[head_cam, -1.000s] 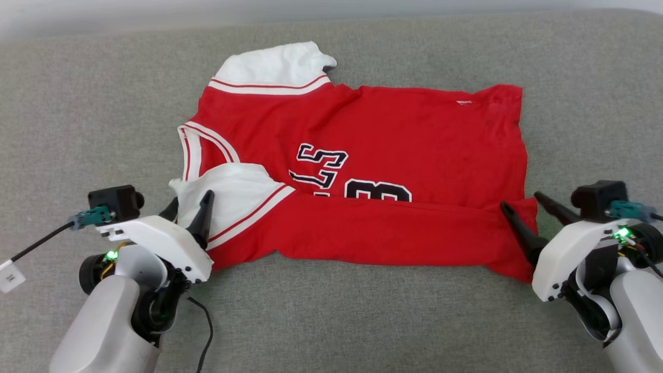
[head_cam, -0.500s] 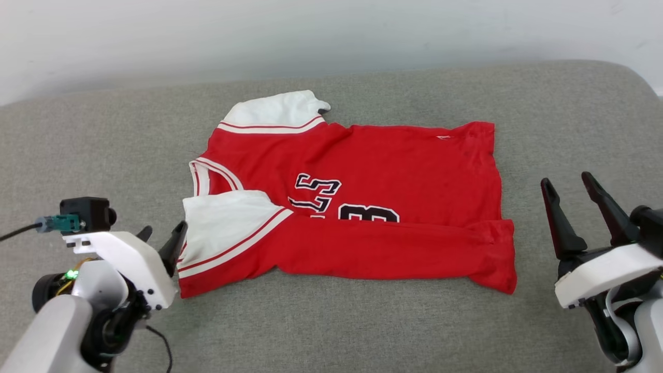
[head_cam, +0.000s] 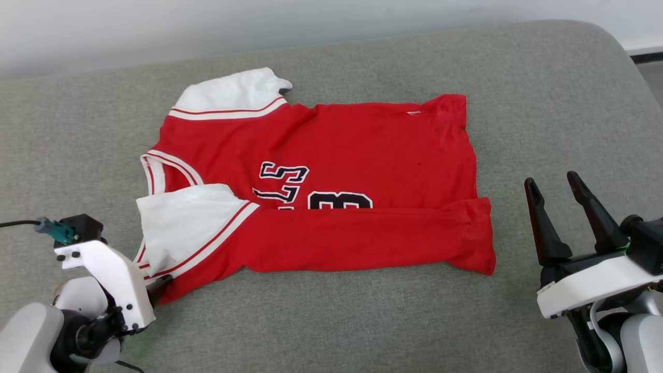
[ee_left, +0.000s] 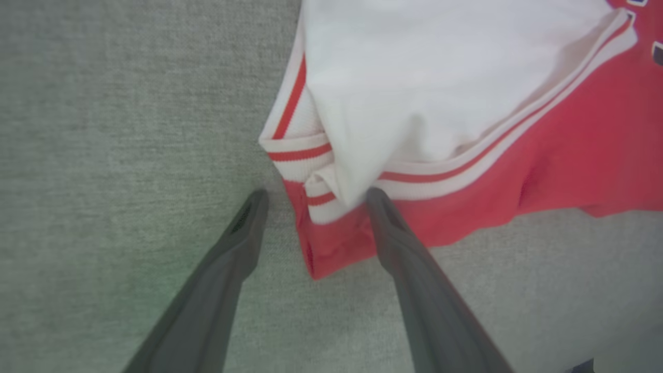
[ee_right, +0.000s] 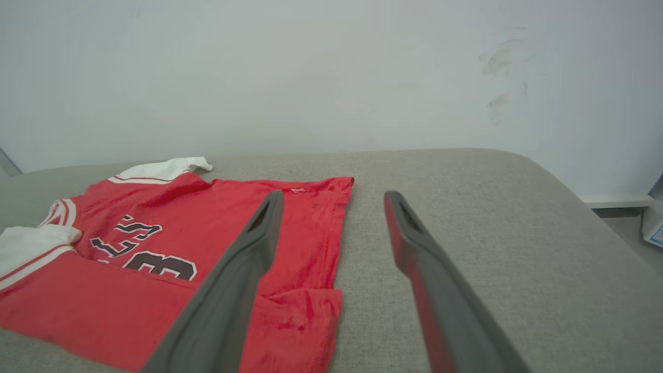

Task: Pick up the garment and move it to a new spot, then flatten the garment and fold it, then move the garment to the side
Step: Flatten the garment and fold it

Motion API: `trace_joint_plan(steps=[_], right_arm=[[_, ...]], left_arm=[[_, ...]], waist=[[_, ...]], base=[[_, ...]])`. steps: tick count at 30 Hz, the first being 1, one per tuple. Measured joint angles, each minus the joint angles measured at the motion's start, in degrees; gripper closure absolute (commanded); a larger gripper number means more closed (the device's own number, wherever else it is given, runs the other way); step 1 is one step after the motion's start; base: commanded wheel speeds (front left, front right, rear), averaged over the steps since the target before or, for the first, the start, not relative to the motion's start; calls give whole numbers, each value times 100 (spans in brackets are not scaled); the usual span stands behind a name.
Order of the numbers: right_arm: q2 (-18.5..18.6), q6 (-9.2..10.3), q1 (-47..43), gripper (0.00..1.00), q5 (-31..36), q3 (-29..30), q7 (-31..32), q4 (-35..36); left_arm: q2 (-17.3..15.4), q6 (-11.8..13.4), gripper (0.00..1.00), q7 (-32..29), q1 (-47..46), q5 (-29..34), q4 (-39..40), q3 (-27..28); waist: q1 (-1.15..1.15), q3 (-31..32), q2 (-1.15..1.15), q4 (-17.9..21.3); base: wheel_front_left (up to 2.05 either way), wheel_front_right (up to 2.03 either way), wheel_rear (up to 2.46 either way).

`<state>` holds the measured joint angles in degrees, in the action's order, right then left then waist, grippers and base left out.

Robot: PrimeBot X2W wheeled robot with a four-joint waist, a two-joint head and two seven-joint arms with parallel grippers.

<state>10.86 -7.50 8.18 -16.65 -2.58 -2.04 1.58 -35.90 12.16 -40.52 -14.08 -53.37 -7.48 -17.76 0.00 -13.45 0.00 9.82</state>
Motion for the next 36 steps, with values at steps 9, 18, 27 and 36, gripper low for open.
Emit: trace_joint_plan(steps=[9,18,27,36], right_arm=[[9,0,1,0,1,76,68,52],[263,-1,2,0,-312,256,1236,-111],[737,0,303,0,-1026,169,3711,-872],[755,12,909,0,-1527,-401,4507,-1457]], left_arm=[[120,-201,100,53,-97,-144,-277,3],[422,-348,100,1131,-119,257,115,-18],[442,-152,100,1370,-157,621,1080,-121],[548,-55,100,1402,-244,740,1371,-247]], waist=[[0,-96,0,101],[0,148,0,-220],[0,-63,0,-543],[0,-451,0,-821]], base=[[0,0,0],[0,0,0],[0,0,0],[0,0,0]])
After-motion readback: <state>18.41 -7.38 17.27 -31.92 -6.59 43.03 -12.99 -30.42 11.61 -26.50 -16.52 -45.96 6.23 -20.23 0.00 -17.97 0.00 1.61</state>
